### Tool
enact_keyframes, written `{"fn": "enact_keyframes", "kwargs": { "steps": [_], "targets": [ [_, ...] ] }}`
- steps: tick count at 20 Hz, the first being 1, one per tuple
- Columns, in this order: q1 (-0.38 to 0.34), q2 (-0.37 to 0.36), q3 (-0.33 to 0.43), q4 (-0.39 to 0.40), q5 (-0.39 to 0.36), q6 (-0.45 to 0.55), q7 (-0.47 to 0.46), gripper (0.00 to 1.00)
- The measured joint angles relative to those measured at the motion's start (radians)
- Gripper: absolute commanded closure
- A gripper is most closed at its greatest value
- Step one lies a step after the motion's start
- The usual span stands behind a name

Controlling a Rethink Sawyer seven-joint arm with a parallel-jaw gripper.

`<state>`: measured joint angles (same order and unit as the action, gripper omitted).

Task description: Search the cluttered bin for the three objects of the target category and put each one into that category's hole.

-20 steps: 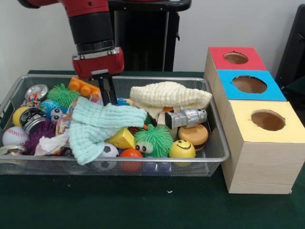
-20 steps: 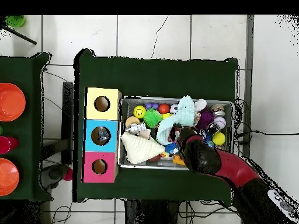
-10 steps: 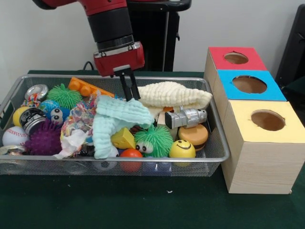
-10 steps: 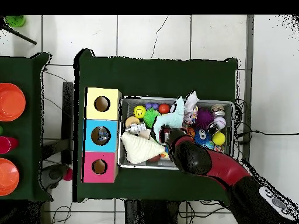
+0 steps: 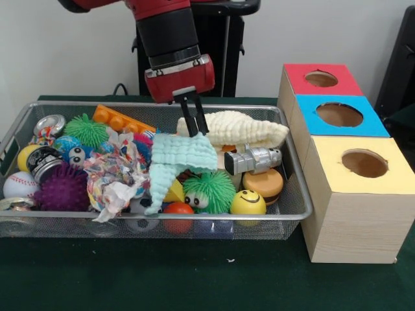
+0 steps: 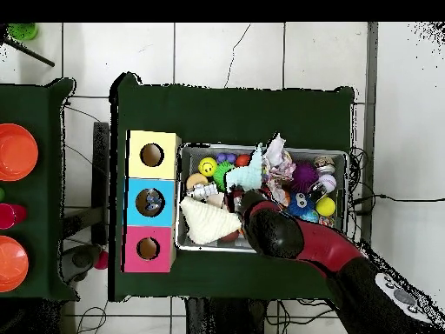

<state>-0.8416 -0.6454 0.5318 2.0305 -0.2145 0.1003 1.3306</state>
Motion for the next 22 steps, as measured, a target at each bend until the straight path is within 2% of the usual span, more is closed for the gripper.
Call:
{"fn": "enact_keyframes", "kwargs": {
  "steps": [8, 22],
  "targets": [
    [0.023, -0.014, 0.002, 0.004, 0.006, 0.000, 0.000, 1.00],
    [0.046, -0.105, 0.052, 0.100, 0.117, 0.000, 0.000, 1.00]
  ]
}}
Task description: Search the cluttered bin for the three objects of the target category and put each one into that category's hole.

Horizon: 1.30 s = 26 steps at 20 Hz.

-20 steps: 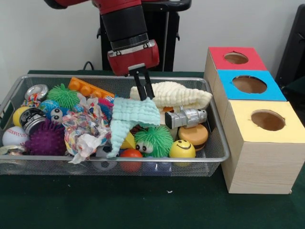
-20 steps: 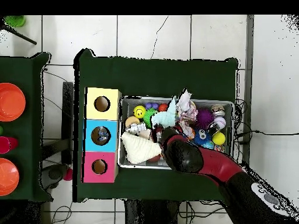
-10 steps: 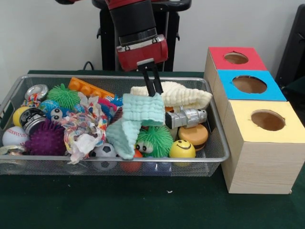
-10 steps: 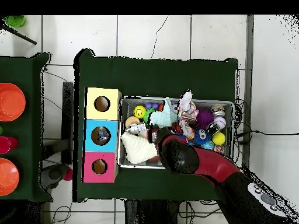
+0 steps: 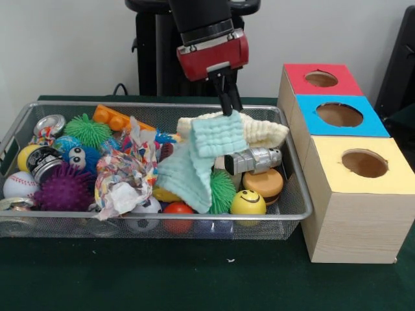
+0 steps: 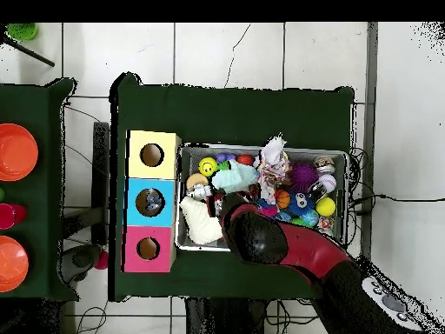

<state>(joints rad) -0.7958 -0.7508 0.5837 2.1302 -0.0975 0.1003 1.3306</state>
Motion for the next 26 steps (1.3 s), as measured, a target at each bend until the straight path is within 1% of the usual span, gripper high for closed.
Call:
{"fn": "enact_keyframes", "kwargs": {
  "steps": [4, 7, 16, 26],
  "targets": [
    [0.012, -0.027, 0.021, 0.028, 0.034, 0.000, 0.000, 1.00],
    [0.027, -0.040, 0.022, 0.042, 0.056, 0.000, 0.000, 1.00],
    [0.040, -0.050, 0.024, 0.071, 0.091, 0.000, 0.000, 1.00],
    [0.040, -0.053, 0.033, 0.079, 0.099, 0.000, 0.000, 1.00]
  ]
}}
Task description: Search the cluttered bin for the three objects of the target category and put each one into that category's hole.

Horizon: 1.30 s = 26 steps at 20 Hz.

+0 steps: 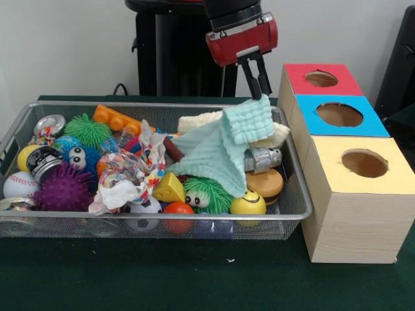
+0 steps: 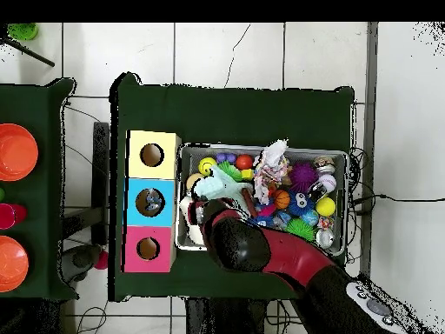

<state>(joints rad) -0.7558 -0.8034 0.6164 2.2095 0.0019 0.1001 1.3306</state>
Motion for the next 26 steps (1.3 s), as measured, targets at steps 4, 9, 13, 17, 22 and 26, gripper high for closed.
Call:
{"fn": "enact_keyframes", "kwargs": {
  "steps": [4, 9, 13, 17, 22, 26],
  "targets": [
    [0.000, -0.018, 0.019, 0.011, 0.014, 0.000, 0.000, 1.00],
    [-0.001, -0.060, 0.053, 0.038, 0.054, 0.000, 0.007, 1.00],
    [0.000, -0.084, 0.065, 0.053, 0.082, 0.000, 0.016, 1.00],
    [0.036, -0.102, 0.018, 0.056, 0.091, 0.000, 0.021, 0.00],
    [0.084, -0.104, -0.039, 0.039, 0.067, 0.008, 0.021, 0.00],
    [0.130, -0.110, -0.093, 0.009, 0.020, 0.036, 0.021, 0.00]
  ]
}}
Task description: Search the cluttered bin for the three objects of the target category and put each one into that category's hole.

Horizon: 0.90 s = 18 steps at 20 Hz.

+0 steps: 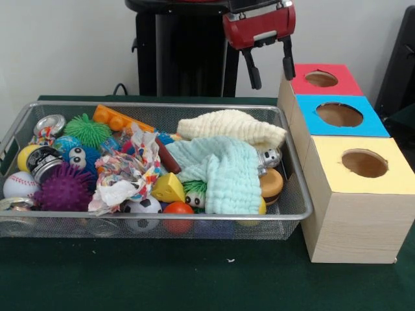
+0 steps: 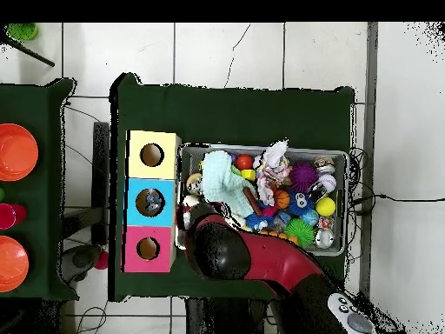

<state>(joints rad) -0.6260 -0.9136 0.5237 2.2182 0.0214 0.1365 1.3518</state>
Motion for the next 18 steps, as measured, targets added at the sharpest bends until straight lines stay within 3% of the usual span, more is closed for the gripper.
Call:
{"fn": "enact_keyframes", "kwargs": {
  "steps": [12, 18],
  "targets": [
    [0.093, -0.043, -0.154, -0.149, -0.171, 0.144, 0.000, 0.00],
    [0.104, -0.062, -0.197, -0.237, -0.274, 0.190, 0.000, 0.00]
  ]
}}
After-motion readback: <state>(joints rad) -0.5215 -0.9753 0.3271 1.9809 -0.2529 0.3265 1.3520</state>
